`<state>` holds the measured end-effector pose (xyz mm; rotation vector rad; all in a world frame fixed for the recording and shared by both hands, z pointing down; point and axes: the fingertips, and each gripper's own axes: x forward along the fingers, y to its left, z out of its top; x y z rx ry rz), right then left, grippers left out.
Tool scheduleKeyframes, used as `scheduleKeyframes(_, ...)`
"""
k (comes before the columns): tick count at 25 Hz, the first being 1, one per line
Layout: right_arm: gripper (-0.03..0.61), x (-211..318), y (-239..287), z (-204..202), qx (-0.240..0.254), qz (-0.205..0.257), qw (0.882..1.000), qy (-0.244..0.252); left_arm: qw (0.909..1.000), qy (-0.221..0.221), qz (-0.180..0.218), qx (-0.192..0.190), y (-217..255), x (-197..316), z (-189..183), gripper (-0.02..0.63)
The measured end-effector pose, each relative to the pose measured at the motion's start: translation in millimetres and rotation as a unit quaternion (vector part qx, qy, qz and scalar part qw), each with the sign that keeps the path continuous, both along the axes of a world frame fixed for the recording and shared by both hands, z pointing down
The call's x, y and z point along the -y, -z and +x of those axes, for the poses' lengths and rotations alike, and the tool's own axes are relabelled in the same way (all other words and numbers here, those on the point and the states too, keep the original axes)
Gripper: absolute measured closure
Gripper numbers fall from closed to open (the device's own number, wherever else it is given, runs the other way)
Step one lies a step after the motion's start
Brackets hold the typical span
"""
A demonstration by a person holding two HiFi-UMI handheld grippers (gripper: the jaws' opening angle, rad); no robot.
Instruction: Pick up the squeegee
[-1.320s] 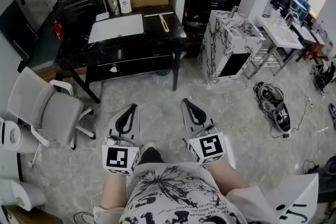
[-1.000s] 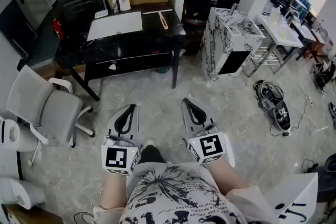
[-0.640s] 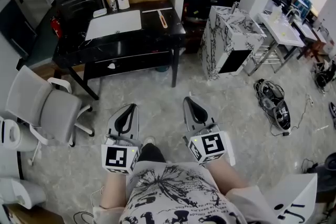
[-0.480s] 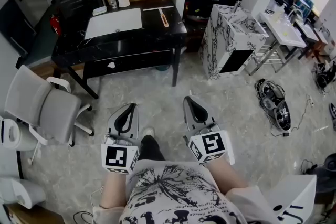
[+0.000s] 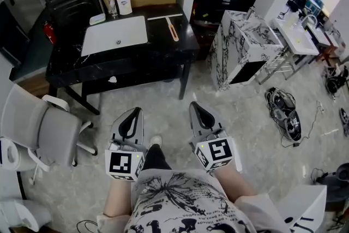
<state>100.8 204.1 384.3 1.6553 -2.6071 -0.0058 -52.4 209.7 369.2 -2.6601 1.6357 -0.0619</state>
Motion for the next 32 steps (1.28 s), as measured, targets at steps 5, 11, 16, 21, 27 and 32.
scheduleKeyframes(5, 0.591, 90.8, 5.6, -23.0, -0.005, -0.005, 1.0, -0.018, 0.9998, -0.019, -0.004, -0.003, 0.9, 94.7, -22.6, 0.601)
scheduleKeyframes(11, 0.591, 189.0, 2.2, -54.0, -0.007, -0.012, 0.999, -0.032, 0.9996, -0.028, -0.009, -0.001, 8.9, 198.9, -56.1, 0.601)
scheduleKeyframes(16, 0.591, 249.5, -4.8, -67.3, -0.01, -0.018, 0.999, -0.038, 0.9991, -0.038, -0.016, 0.002, -2.2, 258.9, -70.4, 0.601)
scheduleKeyframes(21, 0.591, 302.2, -16.6, -62.2, -0.014, -0.037, 0.998, -0.047, 0.9986, -0.04, -0.036, 0.003, -13.0, 304.7, -69.5, 0.601)
scheduleKeyframes(27, 0.591, 371.6, -29.6, -51.4, -0.021, -0.058, 0.997, -0.037, 0.9989, -0.033, -0.033, 0.004, -17.2, 363.7, -58.1, 0.601)
scheduleKeyframes(32, 0.591, 440.2, -33.9, -37.4, -0.018, -0.068, 0.997, -0.023, 0.9993, -0.018, -0.03, 0.009, -12.8, 422.2, -43.6, 0.601)
